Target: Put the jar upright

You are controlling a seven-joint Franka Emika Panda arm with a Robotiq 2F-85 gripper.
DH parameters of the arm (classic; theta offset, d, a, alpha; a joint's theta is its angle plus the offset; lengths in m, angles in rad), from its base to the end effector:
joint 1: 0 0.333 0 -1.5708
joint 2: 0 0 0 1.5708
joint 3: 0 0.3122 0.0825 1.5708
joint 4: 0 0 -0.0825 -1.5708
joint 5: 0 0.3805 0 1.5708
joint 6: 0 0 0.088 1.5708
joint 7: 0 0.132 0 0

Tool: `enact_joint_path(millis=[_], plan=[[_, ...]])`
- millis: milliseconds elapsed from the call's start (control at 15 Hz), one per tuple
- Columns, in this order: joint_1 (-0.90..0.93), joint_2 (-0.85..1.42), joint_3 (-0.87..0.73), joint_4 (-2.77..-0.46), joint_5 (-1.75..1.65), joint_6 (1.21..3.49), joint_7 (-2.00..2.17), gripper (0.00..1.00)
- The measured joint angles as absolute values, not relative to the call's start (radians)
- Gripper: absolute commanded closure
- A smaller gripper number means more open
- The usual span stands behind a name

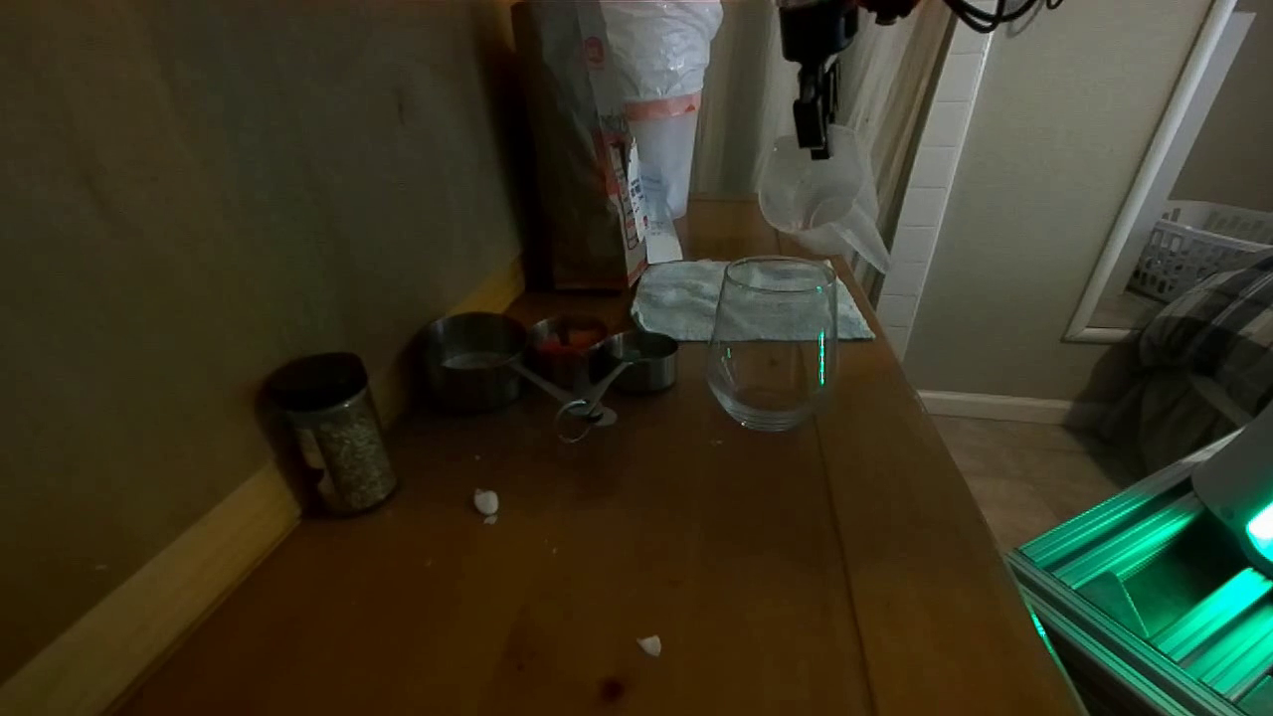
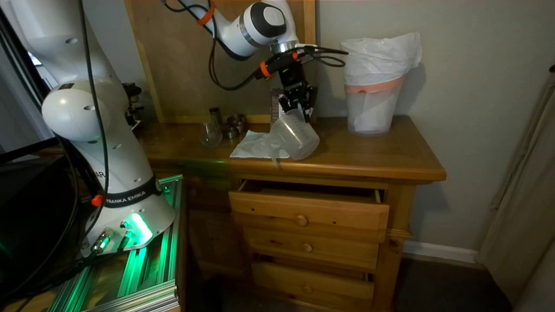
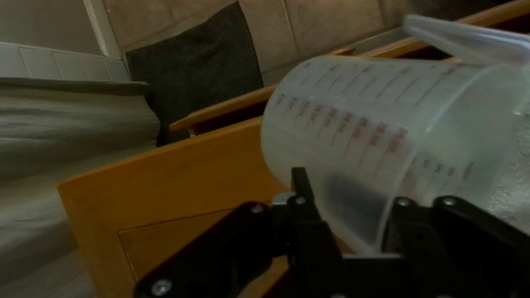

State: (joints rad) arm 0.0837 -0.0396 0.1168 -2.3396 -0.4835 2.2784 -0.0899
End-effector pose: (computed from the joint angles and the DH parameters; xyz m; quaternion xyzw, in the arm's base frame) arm 0.4912 0.0793 0.3260 0.9374 0.2963 -0.0009 0.1828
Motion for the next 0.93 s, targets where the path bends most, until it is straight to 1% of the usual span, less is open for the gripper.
enact_joint_path(millis=[333,933], plan=[[0.078,-0.059,0.085,-2.304,-0.34,2.275,-0.147,0.99],[0.022,-0.059,-0.034,-2.286,0.073,2.306,-0.448,0.99]])
